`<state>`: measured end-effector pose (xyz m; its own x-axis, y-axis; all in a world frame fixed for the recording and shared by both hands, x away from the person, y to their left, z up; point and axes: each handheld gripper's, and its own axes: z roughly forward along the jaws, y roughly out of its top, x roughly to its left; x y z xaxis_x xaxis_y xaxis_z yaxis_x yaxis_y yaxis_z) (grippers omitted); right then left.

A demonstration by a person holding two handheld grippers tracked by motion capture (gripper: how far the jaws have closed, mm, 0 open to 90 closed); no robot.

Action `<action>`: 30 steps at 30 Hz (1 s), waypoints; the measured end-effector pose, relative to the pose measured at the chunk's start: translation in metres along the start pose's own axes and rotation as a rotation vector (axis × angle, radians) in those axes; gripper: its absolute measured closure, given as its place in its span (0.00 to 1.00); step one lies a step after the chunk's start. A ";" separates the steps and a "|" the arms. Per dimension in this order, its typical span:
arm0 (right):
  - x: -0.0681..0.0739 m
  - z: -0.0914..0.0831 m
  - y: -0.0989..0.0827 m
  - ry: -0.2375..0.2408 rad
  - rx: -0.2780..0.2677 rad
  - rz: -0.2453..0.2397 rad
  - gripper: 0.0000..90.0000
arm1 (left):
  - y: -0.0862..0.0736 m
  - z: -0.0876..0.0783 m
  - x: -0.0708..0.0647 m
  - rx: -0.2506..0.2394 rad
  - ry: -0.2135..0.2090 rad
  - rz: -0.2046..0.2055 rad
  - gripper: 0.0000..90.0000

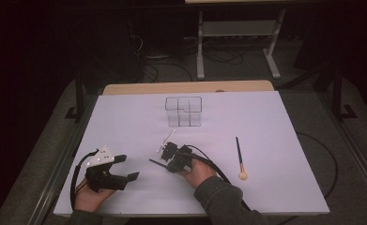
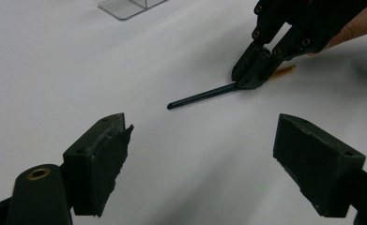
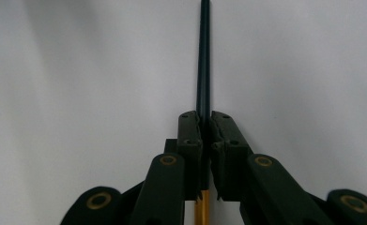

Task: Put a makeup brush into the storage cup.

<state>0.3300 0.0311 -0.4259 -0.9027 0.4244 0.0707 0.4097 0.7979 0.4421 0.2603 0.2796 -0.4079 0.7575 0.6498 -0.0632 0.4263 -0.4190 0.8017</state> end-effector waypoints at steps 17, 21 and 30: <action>0.000 0.000 -0.003 -0.001 -0.021 -0.049 0.92 | 0.000 0.000 0.000 0.001 -0.002 -0.002 0.19; -0.006 0.000 -0.005 0.044 -0.031 -0.034 0.92 | 0.000 0.000 0.001 0.001 -0.003 -0.001 0.20; -0.011 -0.003 -0.006 0.082 -0.033 -0.031 0.92 | 0.000 0.000 0.000 0.000 -0.009 0.007 0.21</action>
<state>0.3376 0.0204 -0.4263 -0.9233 0.3618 0.1287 0.3777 0.7949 0.4748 0.2605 0.2801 -0.4076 0.7650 0.6409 -0.0630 0.4211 -0.4238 0.8019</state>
